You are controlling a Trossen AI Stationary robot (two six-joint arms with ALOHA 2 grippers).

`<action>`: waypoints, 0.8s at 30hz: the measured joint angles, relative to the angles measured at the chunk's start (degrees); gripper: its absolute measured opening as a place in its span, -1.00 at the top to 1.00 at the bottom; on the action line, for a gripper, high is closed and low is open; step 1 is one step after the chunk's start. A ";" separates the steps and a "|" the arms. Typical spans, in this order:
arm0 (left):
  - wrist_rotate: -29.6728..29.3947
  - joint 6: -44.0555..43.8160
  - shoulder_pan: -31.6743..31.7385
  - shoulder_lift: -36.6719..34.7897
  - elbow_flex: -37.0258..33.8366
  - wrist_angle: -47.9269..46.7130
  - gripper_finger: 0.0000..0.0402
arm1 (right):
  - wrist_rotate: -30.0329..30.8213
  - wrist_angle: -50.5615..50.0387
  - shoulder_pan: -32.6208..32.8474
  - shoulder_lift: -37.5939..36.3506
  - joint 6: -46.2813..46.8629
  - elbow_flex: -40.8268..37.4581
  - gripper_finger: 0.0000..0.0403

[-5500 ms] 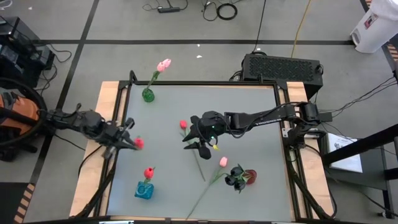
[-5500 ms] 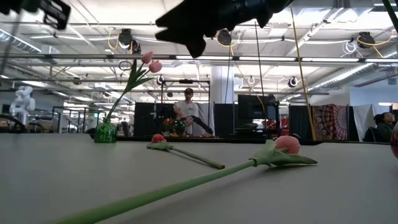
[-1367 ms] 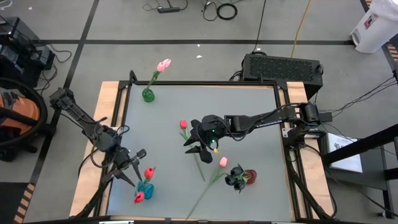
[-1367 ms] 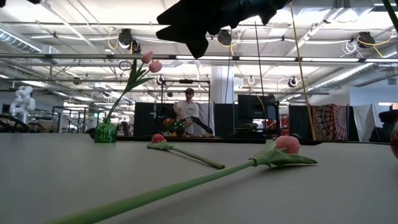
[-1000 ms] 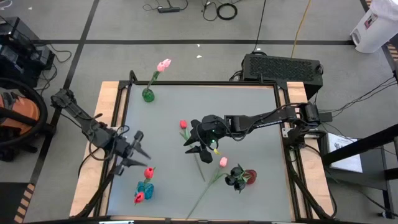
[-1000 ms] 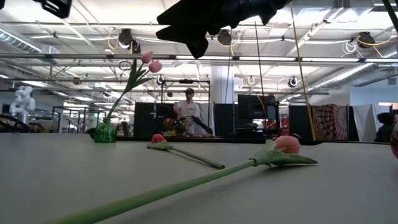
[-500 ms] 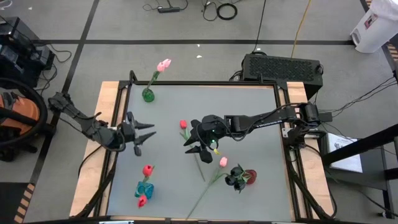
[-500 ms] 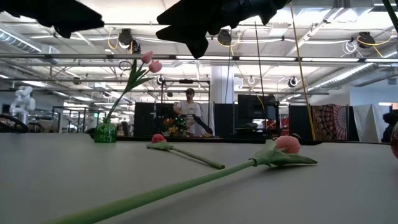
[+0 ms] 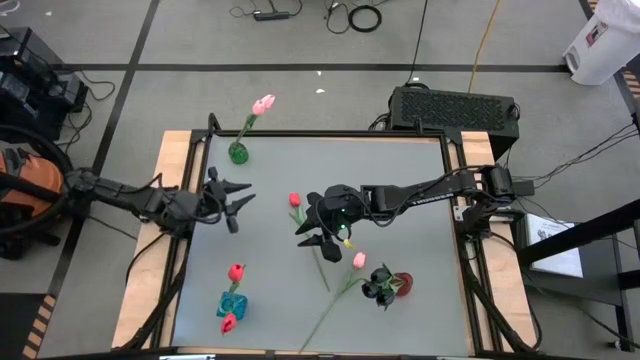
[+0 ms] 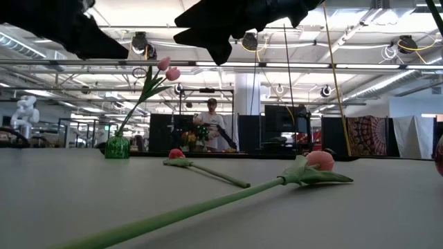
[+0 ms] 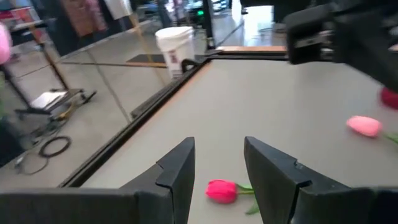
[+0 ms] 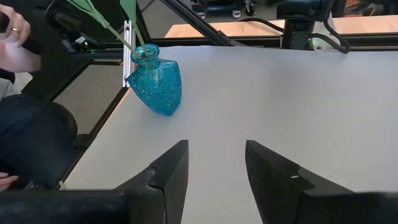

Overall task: Sort flowers into vase by color
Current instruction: Put the red flower into the blue vase

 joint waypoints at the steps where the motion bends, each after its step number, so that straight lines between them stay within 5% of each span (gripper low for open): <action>1: 0.61 0.02 1.26 0.10 0.00 -0.01 0.27 | 0.02 0.00 0.00 0.00 0.00 0.00 0.25; 12: 8.42 -4.14 12.89 5.70 0.00 0.33 0.27 | 0.02 0.00 0.00 0.00 0.00 0.00 0.25; 24: 9.98 -13.52 14.33 13.88 0.00 1.67 0.27 | 0.02 0.00 0.01 0.00 0.00 0.00 0.25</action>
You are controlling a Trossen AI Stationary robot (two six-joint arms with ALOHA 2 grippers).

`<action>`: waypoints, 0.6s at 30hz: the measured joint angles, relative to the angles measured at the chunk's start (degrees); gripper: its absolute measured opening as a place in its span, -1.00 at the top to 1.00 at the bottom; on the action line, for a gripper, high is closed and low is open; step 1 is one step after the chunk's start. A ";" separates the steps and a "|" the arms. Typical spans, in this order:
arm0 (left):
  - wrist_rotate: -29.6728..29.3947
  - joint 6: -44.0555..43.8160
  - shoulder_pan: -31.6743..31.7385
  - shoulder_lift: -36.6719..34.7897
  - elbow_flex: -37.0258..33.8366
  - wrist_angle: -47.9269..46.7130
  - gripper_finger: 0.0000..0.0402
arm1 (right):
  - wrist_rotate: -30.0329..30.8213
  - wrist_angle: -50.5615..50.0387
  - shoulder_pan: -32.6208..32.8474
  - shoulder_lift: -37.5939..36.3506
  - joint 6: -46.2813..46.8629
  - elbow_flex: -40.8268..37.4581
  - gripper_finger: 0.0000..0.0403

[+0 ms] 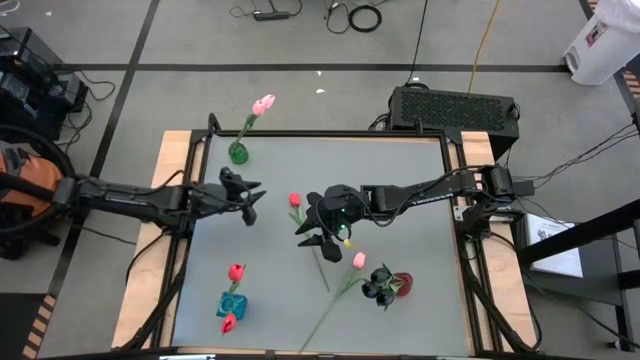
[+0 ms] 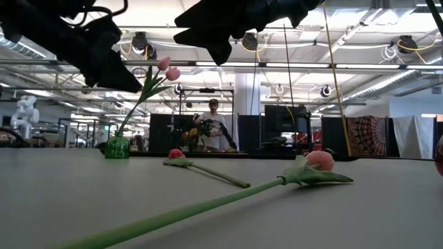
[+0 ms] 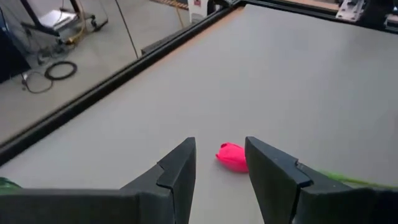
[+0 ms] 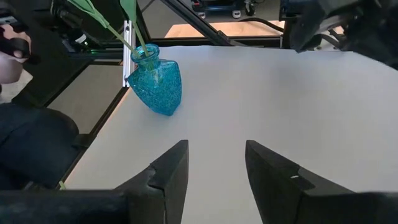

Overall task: Sort flowers into vase by color
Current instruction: Put the red flower into the blue vase

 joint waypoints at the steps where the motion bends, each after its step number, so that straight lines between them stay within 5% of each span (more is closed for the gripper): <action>1: 0.10 -0.58 -0.02 0.57 0.00 0.63 0.27 | -0.01 0.00 -0.01 0.00 -0.16 0.00 0.25; 18: 3.20 -2.66 -0.02 6.03 0.00 1.93 0.27 | 0.02 3.11 -0.38 0.00 -6.64 -0.02 0.25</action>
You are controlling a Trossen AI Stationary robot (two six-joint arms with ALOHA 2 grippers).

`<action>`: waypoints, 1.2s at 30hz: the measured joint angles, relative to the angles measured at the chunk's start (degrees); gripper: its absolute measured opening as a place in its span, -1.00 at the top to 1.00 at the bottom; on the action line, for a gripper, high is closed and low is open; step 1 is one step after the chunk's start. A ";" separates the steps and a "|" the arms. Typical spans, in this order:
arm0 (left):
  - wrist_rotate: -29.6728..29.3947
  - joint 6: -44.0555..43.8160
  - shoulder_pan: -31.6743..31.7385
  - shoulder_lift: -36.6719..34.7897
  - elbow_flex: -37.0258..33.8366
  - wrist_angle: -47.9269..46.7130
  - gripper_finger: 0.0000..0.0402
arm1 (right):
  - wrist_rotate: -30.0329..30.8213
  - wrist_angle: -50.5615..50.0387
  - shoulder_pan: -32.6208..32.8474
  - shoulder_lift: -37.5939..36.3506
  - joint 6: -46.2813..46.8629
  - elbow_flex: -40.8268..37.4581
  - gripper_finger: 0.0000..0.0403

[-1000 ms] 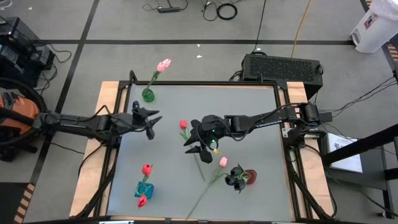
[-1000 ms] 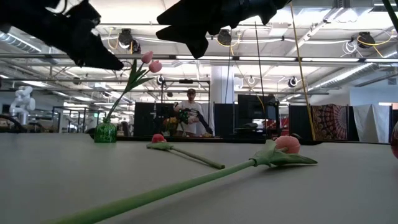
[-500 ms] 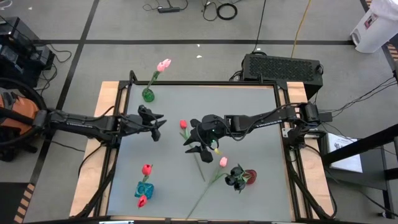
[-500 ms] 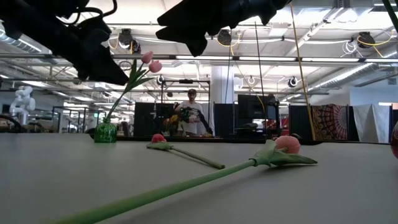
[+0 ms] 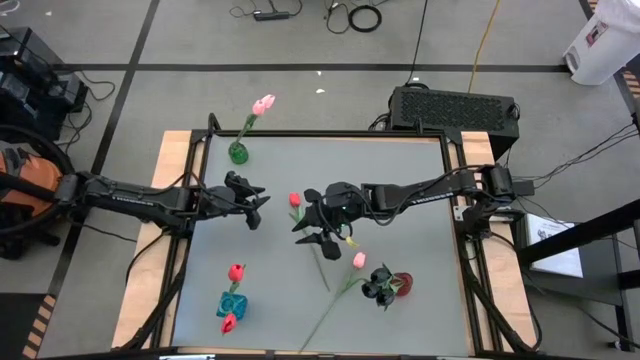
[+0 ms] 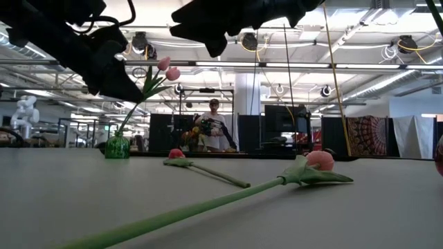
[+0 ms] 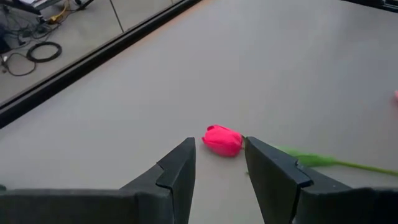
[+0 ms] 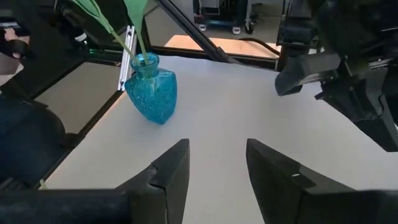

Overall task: Sort flowers into vase by color
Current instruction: Put the red flower into the blue vase

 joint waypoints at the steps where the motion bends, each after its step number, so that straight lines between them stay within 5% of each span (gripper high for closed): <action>1: 0.00 0.00 0.00 0.10 0.00 -0.02 0.27 | 0.00 -0.03 0.00 0.00 0.00 -0.01 0.25; 14: -0.16 -2.10 0.00 0.12 -0.02 0.05 0.27 | 0.13 2.66 0.00 0.02 14.25 -0.02 0.25; 26: 6.28 -3.48 -0.07 0.10 -0.02 0.09 0.27 | 2.25 0.75 -1.29 0.02 42.15 -0.02 0.25; 36: 9.42 -3.39 -0.87 0.10 -0.02 -0.32 0.27 | 10.74 -13.51 -5.39 0.02 48.68 0.02 0.35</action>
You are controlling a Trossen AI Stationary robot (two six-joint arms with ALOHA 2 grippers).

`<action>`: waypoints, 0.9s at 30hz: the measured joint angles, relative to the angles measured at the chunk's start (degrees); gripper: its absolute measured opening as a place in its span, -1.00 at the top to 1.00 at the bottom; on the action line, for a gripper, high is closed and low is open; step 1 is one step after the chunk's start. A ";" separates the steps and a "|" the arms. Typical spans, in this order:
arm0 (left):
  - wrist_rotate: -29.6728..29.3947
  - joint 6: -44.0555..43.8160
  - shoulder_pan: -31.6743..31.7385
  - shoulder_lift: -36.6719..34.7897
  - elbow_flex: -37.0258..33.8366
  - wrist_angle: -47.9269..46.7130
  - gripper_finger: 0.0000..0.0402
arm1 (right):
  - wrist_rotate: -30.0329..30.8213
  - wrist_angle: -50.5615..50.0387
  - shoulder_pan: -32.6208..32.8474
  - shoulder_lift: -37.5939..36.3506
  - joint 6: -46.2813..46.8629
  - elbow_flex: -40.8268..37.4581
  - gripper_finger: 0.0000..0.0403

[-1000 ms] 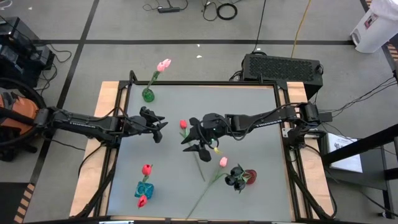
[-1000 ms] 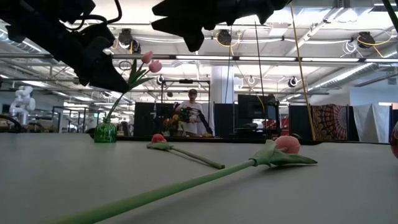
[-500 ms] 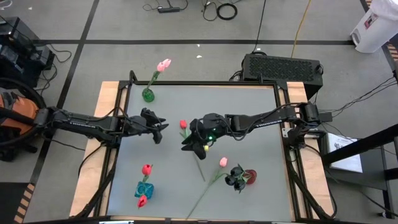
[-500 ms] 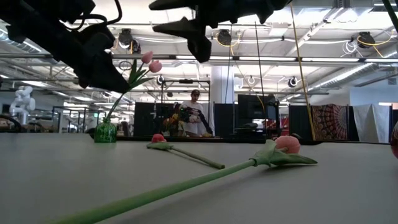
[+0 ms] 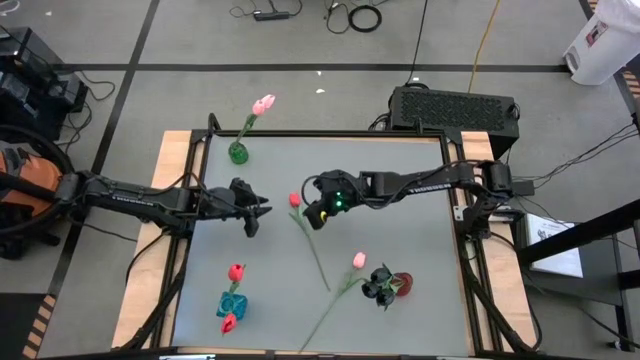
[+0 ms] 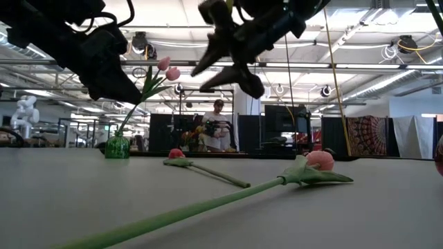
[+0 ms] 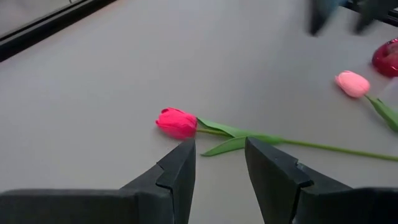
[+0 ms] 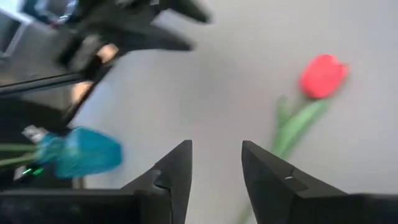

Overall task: Sort flowers into vase by color
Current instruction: Put the red flower into the blue vase

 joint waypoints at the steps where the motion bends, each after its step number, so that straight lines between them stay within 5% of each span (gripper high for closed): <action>1: 0.00 0.00 -0.11 0.00 0.00 -0.02 0.27 | 0.74 -0.85 -0.28 0.00 0.23 0.00 0.36; 27: -0.77 0.57 -0.33 -0.02 -0.04 0.19 0.27 | 1.06 1.31 -0.73 12.84 6.37 0.02 0.38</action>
